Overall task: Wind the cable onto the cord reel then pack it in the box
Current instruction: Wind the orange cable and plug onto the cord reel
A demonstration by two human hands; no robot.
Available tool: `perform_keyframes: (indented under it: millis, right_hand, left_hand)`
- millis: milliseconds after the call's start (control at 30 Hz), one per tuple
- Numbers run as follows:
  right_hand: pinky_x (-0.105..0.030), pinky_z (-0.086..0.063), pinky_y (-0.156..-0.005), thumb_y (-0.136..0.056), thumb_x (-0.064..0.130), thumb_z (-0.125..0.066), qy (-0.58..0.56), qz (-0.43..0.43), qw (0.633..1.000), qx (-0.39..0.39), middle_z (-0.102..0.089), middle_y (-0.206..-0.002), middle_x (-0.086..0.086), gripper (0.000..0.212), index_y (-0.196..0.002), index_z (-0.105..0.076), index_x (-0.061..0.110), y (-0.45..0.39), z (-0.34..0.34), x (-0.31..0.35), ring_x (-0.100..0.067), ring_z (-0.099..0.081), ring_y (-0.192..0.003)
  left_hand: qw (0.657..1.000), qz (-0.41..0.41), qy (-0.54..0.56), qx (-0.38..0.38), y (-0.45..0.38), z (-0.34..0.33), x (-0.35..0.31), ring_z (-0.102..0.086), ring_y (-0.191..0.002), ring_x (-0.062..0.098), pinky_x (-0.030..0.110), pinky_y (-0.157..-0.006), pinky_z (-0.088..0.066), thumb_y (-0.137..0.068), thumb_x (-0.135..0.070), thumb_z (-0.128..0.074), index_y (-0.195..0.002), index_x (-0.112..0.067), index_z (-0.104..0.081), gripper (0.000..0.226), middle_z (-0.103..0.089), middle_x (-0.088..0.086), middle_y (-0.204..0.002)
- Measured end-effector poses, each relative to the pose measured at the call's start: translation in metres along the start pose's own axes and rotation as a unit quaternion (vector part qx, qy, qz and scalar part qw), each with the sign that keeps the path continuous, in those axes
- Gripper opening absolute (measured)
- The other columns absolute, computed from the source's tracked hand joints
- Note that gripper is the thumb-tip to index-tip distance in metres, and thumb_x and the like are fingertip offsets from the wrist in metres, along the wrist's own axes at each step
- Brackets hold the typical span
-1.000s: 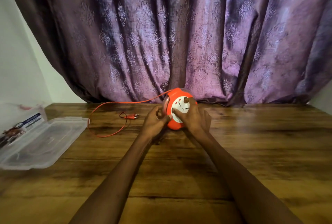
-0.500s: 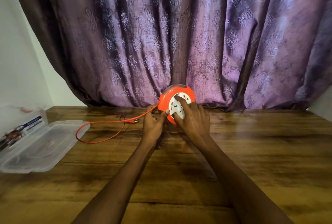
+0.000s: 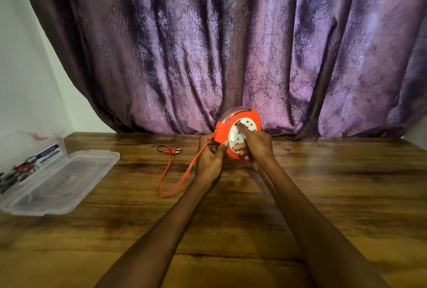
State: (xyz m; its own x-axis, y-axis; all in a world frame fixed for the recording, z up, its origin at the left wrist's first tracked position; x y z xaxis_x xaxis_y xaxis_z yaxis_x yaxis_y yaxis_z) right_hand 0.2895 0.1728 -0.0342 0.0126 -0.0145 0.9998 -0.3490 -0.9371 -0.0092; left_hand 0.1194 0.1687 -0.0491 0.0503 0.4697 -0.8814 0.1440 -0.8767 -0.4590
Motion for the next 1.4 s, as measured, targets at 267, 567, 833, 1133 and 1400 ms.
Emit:
perform_keyframes:
  millis: [267,567,833,1133,1400]
  right_hand:
    - [-0.038,-0.052,-0.074,-0.086,0.043,-0.068,0.369,0.347,0.862,-0.022,-0.072,-0.091,0.001,0.02,-0.093,-0.069,0.024,0.019,0.002,0.049,-0.024,-0.066,-0.084]
    - [-0.042,-0.037,-0.095,-0.073,0.042,-0.075,0.583,0.536,0.603,0.101,-0.054,-0.135,-0.001,0.046,-0.117,-0.063,0.05,0.064,-0.053,0.03,-0.028,-0.045,-0.13]
    - [-0.047,-0.026,-0.099,-0.08,0.033,-0.038,0.602,0.549,0.579,0.035,-0.057,-0.132,-0.001,0.047,-0.116,-0.06,0.054,0.067,-0.042,0.038,-0.033,-0.045,-0.13]
    - [-0.04,-0.042,-0.082,-0.063,0.074,-0.061,0.518,0.359,0.766,-0.131,-0.074,-0.086,-0.009,0.066,-0.118,-0.054,0.036,0.028,-0.01,0.042,-0.032,-0.066,-0.091]
    - [-0.019,-0.035,-0.038,-0.072,0.055,-0.079,-0.016,-0.023,0.999,0.023,-0.07,-0.059,-0.017,0.05,-0.08,-0.069,0.006,-0.001,0.003,-0.025,-0.017,-0.052,-0.034]
  left_hand:
    - [0.996,0.061,0.044,-0.048,-0.023,0.043,0.011,-0.062,-0.077,0.012,0.033,-0.073,-0.051,-0.093,-0.014,-0.066,-0.104,-0.009,-0.067,0.012,-0.071,0.005,-0.089]
    - [0.996,0.083,0.021,0.029,-0.03,0.049,0.011,-0.044,-0.041,-0.006,0.013,-0.041,-0.038,-0.096,-0.015,-0.063,-0.063,-0.02,-0.067,0.033,-0.056,-0.015,-0.048]
    - [0.997,0.069,0.004,0.033,-0.023,0.04,0.004,-0.048,-0.05,0.0,0.017,-0.047,-0.042,-0.097,-0.015,-0.062,-0.071,-0.017,-0.061,0.025,-0.059,-0.011,-0.058]
    - [0.995,0.084,0.045,0.012,-0.007,0.015,0.007,-0.065,-0.075,0.016,0.039,-0.067,-0.059,-0.092,-0.013,-0.067,-0.119,-0.005,-0.06,0.028,-0.069,0.006,-0.091]
    - [0.999,0.024,-0.026,0.011,0.0,0.003,0.003,-0.064,-0.094,0.018,0.038,-0.089,-0.054,-0.09,-0.011,-0.07,-0.129,-0.004,-0.056,0.042,-0.068,0.021,-0.115]
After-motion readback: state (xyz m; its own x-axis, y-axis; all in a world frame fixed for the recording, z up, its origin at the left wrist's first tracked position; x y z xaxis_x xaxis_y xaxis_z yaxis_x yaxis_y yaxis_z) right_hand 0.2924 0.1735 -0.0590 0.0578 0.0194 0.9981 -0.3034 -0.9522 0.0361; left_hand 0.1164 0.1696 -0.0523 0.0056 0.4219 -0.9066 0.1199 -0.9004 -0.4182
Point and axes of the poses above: each hand's wrist, its own y-axis away from the middle knuckle, its own z-axis out of the back of the hand, x = y × z, the point moved 9 cm from there along -y, towards the middle knuckle
